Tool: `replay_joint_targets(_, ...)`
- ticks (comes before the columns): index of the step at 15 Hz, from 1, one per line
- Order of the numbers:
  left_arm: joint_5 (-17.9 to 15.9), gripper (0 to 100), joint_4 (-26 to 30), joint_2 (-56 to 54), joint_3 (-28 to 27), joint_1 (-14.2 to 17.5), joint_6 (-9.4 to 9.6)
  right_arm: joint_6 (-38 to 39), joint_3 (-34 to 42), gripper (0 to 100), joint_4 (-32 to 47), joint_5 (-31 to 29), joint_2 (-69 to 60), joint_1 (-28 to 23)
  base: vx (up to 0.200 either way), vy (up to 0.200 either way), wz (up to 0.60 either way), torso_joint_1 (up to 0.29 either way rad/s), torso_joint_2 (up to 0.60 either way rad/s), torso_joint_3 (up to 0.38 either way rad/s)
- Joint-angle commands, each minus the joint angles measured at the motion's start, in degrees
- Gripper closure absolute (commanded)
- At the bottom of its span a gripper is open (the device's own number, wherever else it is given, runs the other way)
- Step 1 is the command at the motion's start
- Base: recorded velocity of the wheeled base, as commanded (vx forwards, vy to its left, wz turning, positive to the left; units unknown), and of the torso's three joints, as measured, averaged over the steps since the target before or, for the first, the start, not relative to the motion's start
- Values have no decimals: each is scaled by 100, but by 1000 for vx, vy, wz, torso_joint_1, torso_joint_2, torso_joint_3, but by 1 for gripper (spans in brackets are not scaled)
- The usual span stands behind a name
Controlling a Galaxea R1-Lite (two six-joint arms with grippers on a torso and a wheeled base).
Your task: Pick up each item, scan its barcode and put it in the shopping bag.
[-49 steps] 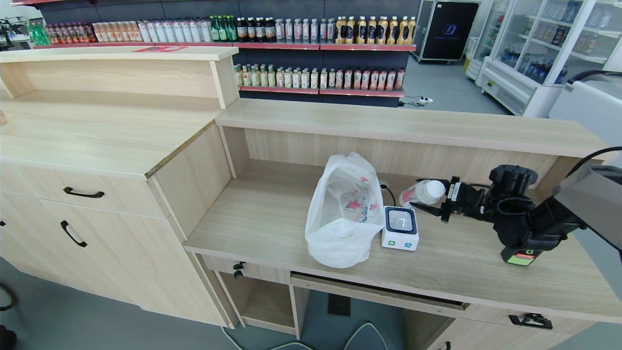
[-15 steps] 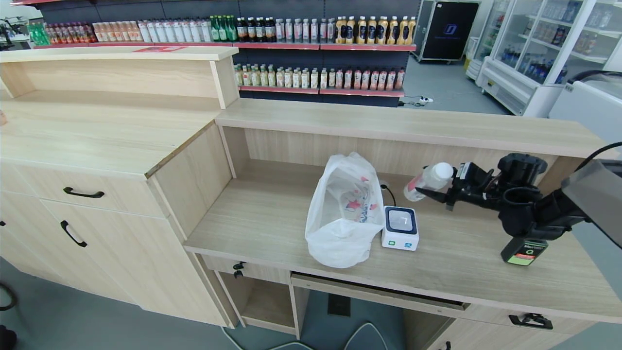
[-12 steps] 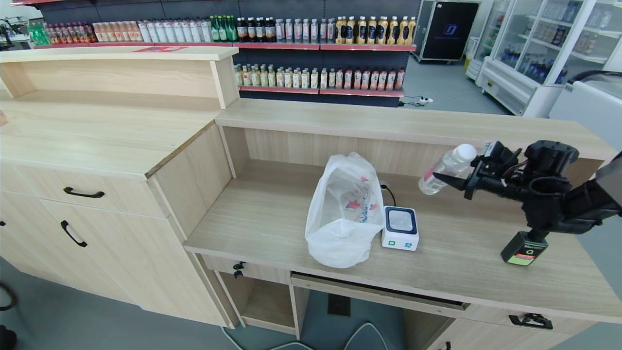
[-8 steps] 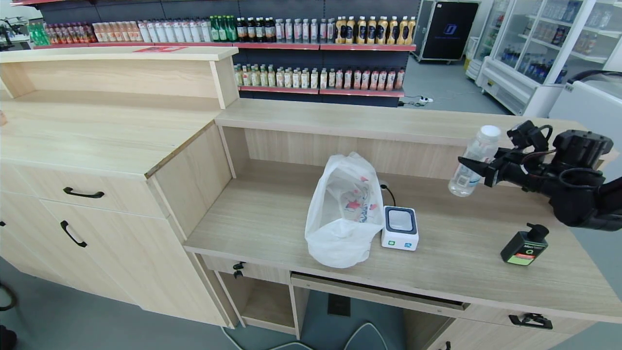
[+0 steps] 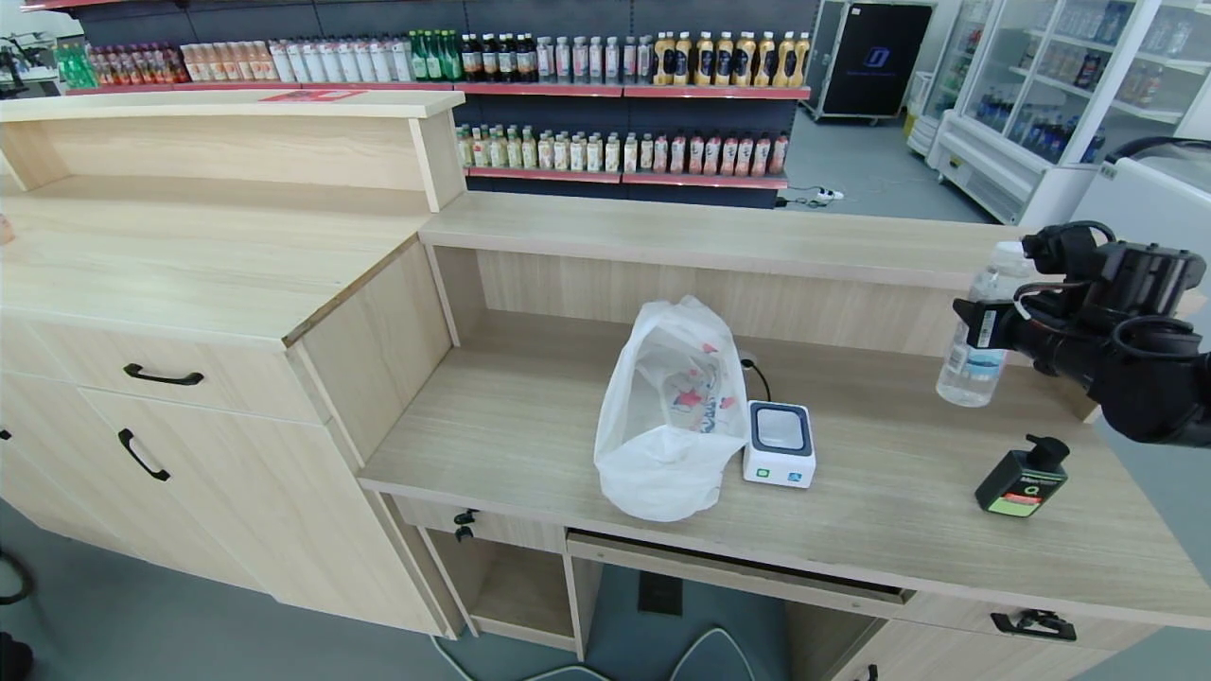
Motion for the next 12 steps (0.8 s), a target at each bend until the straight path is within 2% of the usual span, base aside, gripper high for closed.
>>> replay_joint_targets(1,2,0,-4,0,10,1,-1,11,207,100,105,-233,-247,125,0,0,0,0,0,0)
replay_joint_targets(10,2,0,-4,0,1,1,-1,-191,558,100,105,-470,-607,310,0,0,0,0,0,0)
replay_joint_targets(12,2,0,-4,0,1,1,-1,-217,567,100,70,-461,-616,336,0,0,600,2,5,0)
